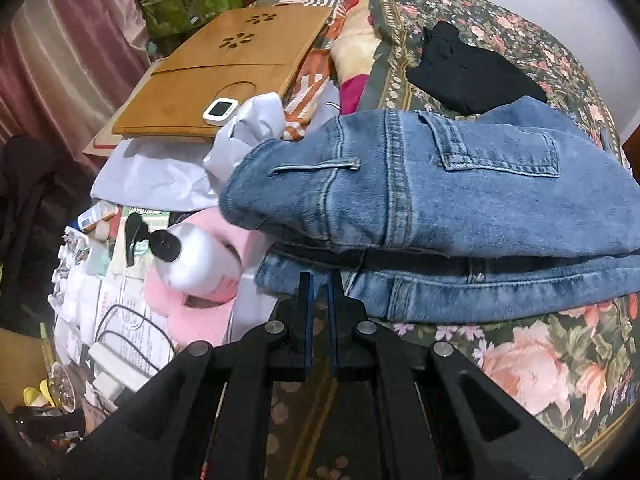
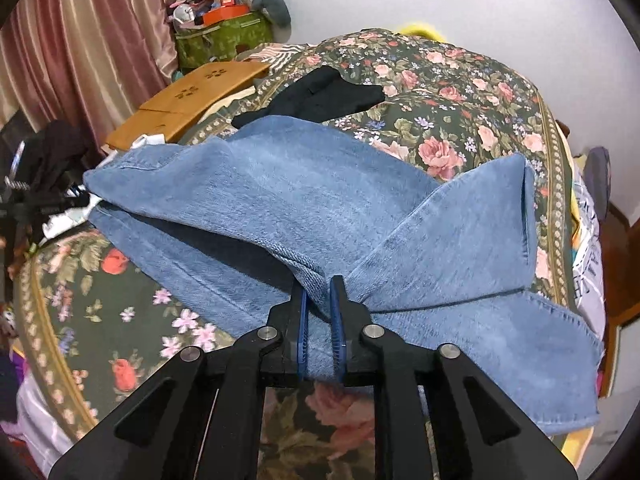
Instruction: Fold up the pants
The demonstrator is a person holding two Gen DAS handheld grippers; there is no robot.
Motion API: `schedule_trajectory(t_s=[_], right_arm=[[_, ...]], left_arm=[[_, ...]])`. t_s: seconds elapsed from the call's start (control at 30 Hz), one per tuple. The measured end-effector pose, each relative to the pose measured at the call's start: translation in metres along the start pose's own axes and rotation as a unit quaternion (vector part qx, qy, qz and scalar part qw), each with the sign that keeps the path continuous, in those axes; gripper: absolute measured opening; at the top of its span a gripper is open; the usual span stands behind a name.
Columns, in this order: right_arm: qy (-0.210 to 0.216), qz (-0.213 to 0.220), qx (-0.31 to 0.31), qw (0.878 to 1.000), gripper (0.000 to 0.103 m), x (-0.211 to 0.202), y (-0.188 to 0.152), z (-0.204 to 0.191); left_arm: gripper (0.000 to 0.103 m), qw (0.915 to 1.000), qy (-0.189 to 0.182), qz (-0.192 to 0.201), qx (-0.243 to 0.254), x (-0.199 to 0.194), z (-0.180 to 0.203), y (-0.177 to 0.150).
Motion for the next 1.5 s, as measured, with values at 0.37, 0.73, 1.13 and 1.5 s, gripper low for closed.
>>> schedule_trajectory(t_s=[0.37, 0.73, 1.13, 1.5], right_arm=[[-0.003, 0.055, 0.029, 0.998, 0.061, -0.049, 0.011, 0.025], [-0.055, 0.067, 0.097, 0.991, 0.078, -0.023, 0.072, 0.102], [-0.088, 0.029, 0.155, 0.984, 0.078, 0.073, 0.119, 0.175], [-0.085, -0.014, 0.182, 0.979, 0.041, 0.135, 0.132, 0.205]], left_arm=[[0.056, 0.9953, 0.033, 0.091, -0.001, -0.068, -0.004, 0.044], [0.093, 0.9923, -0.027, 0.118, 0.025, -0.069, 0.065, 0.128], [0.093, 0.9931, -0.024, 0.081, 0.082, -0.005, 0.136, 0.195], [0.093, 0.9820, 0.002, 0.061, 0.179, 0.033, 0.192, 0.200]])
Point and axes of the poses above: each gripper's, at about its wrist camera, not at the fingertips, and x roughly the way its jaws point, z to its right, y to its top, the point moved 7 cm from there along x, roughly the way its jaws point, and after that the axes turned 10 degrees about x, right-handed, at the moved point
